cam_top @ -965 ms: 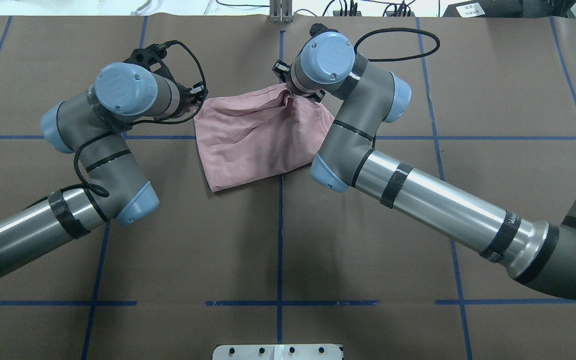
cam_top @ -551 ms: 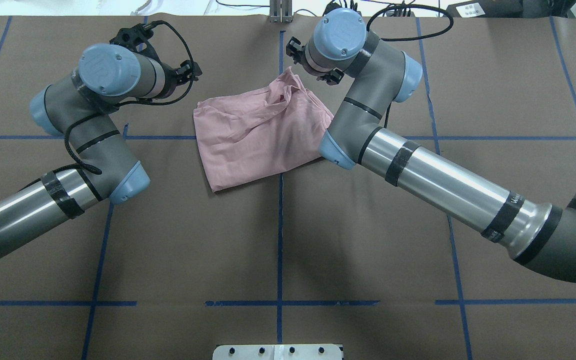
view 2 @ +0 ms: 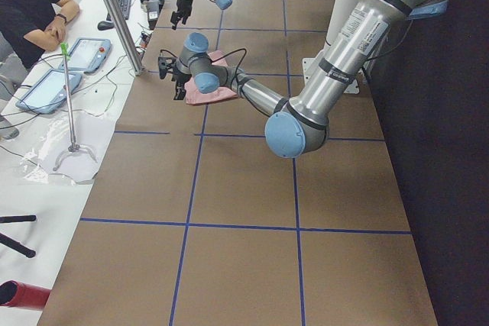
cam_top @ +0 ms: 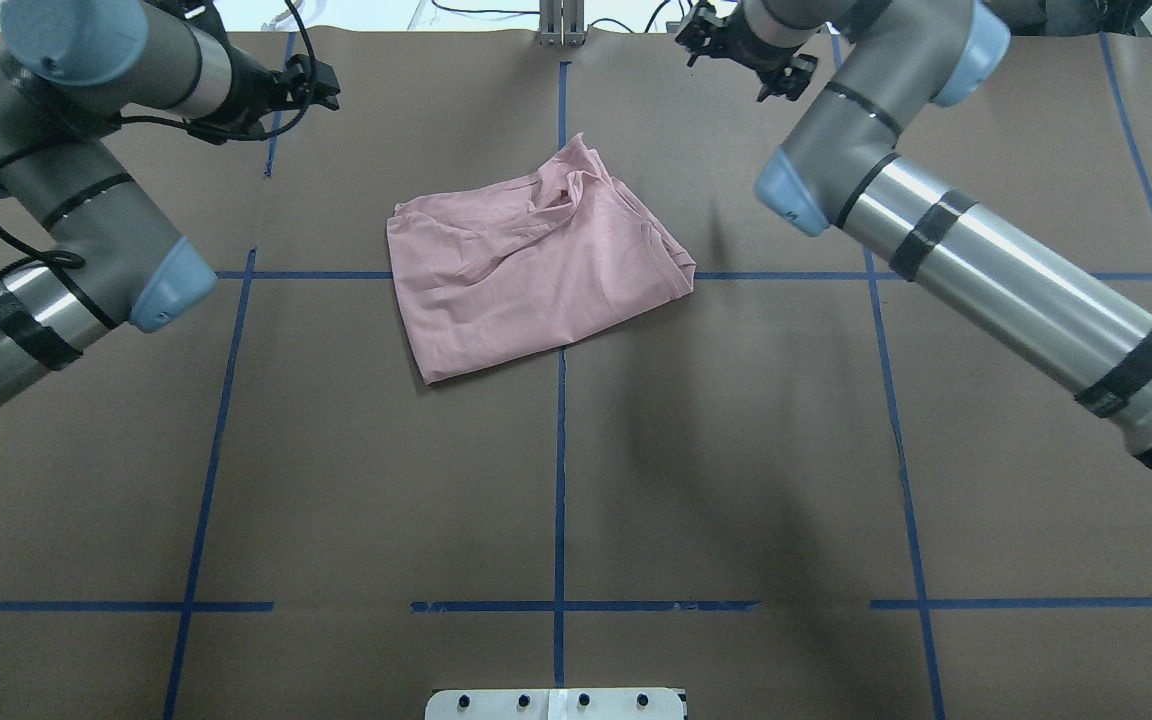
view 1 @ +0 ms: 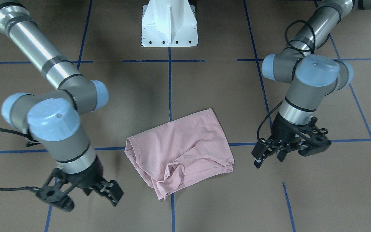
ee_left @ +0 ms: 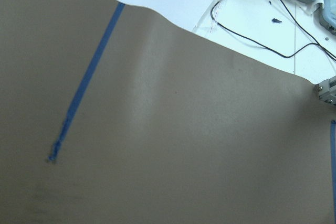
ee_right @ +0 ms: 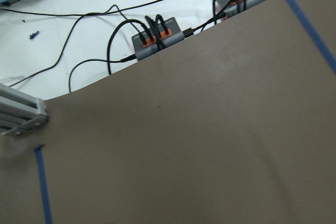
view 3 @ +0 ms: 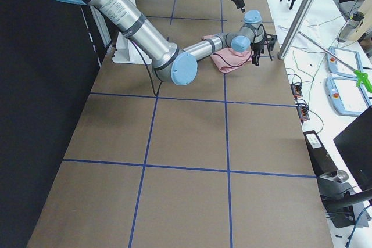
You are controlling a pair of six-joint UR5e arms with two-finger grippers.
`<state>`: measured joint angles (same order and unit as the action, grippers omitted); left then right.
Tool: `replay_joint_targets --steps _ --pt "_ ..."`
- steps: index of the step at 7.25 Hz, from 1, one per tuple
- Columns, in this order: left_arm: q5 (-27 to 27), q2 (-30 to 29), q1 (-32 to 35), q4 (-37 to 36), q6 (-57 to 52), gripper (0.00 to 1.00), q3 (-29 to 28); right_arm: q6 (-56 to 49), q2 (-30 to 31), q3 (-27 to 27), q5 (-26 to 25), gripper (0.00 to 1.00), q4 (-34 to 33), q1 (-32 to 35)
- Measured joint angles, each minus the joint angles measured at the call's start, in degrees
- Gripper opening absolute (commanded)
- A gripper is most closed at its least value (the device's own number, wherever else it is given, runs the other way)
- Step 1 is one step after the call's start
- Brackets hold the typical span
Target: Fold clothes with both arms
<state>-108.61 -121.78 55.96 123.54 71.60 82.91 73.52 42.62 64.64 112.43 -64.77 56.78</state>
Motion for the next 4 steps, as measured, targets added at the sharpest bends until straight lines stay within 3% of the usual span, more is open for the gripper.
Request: replay_joint_targets --steps 2,4 --pt "-5.73 6.81 8.62 -2.01 -17.72 1.0 4.36 -22.61 12.26 12.45 8.87 1.0 -11.71 11.03" --pt "-8.61 14.31 17.63 -9.61 -43.12 1.0 9.08 -52.27 24.5 22.31 13.52 1.0 -24.64 21.51"
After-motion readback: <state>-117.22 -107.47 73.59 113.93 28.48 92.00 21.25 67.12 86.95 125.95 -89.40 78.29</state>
